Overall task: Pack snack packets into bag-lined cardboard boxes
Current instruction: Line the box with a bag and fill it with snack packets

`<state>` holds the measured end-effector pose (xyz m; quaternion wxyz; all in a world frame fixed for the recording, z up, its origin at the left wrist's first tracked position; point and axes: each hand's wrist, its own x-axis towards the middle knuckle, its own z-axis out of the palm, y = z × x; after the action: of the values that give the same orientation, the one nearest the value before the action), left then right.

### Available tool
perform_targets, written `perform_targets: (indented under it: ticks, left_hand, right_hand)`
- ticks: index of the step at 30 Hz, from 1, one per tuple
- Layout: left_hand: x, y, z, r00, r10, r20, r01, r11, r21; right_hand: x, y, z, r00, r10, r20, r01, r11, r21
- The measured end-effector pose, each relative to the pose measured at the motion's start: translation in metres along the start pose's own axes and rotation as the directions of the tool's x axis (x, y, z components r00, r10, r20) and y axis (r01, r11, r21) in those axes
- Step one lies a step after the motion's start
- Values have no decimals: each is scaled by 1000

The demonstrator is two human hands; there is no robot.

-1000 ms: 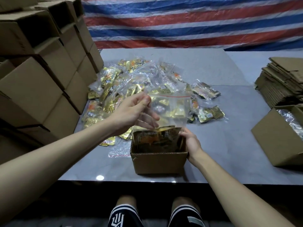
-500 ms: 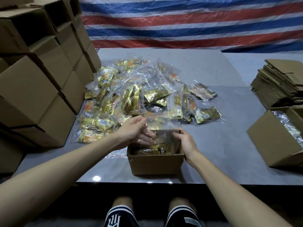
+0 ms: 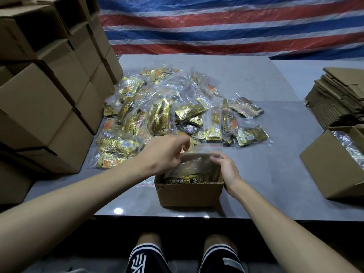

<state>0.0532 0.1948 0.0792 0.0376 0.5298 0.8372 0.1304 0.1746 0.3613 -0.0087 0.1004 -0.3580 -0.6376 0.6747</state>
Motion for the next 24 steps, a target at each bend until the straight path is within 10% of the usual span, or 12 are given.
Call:
perform_targets:
  ticks: [6, 17, 24]
  left_hand:
    - [-9, 16, 3, 964, 206, 169, -232, 960, 156]
    - [16, 25, 20, 980, -103, 171, 64, 973, 221]
    - [2, 24, 50, 944, 301, 137, -331, 868, 371]
  right_hand:
    - [-2, -4, -2, 1000, 11, 21, -12, 999, 53]
    - [1, -2, 0, 1000, 9, 3, -10, 998, 63]
    - [1, 0, -1, 1000, 5, 15, -7, 995, 103]
